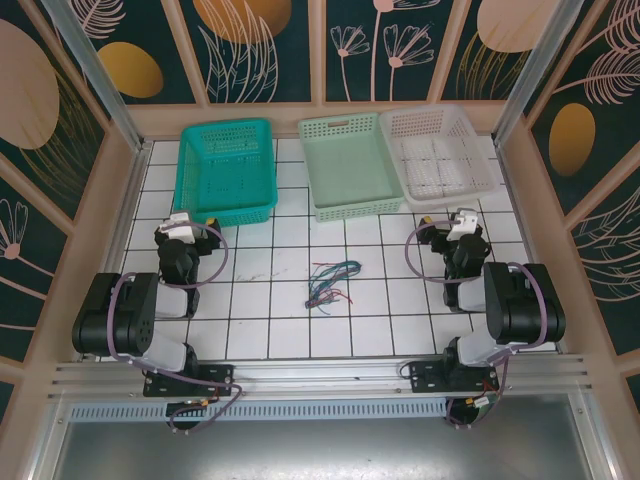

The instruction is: Untangle the cables

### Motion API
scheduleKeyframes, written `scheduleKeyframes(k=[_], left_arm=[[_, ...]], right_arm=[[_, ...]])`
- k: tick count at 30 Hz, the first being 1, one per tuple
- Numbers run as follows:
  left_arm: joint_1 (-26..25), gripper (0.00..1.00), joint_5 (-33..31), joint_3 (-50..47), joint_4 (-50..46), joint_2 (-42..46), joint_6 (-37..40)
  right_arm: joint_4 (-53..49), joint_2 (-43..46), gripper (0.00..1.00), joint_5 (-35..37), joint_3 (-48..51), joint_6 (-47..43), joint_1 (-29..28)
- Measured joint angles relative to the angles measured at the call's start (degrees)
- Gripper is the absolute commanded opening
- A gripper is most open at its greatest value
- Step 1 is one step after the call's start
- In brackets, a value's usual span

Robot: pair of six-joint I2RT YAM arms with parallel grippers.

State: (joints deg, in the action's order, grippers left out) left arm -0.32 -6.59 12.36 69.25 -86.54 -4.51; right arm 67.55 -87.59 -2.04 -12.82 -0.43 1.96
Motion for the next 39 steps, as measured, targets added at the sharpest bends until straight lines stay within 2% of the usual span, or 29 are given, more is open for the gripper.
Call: scheduleKeyframes(k=[26, 28, 31, 36, 39], left_arm=[[0.0, 0.99, 0.1, 0.1, -0.1, 0.0, 0.0], [0.0, 0.99, 0.1, 1.1, -2.6, 0.7, 0.0], [0.0, 0.98, 0.2, 5.3, -13.0, 5.7, -0.8], [0.0, 0.99, 1.5, 7.0, -22.9, 22.4, -5.9], [0.0, 0.98, 2.6, 8.4, -31.6, 30.1, -9.4]], right_arm=[[-0.7, 0.1, 0.99, -0.4, -0.3, 0.0, 0.0], [-6.1, 1.7, 0.97, -1.0, -2.6, 0.3, 0.0], [-19.2, 6.6, 0.89, -1.2, -9.8, 2.2, 0.2], [-35.3, 16.6, 0.77, -4.0, -17.3, 7.6, 0.2], [-46.4, 19.4, 0.71, -7.1, -20.8, 11.6, -0.5]])
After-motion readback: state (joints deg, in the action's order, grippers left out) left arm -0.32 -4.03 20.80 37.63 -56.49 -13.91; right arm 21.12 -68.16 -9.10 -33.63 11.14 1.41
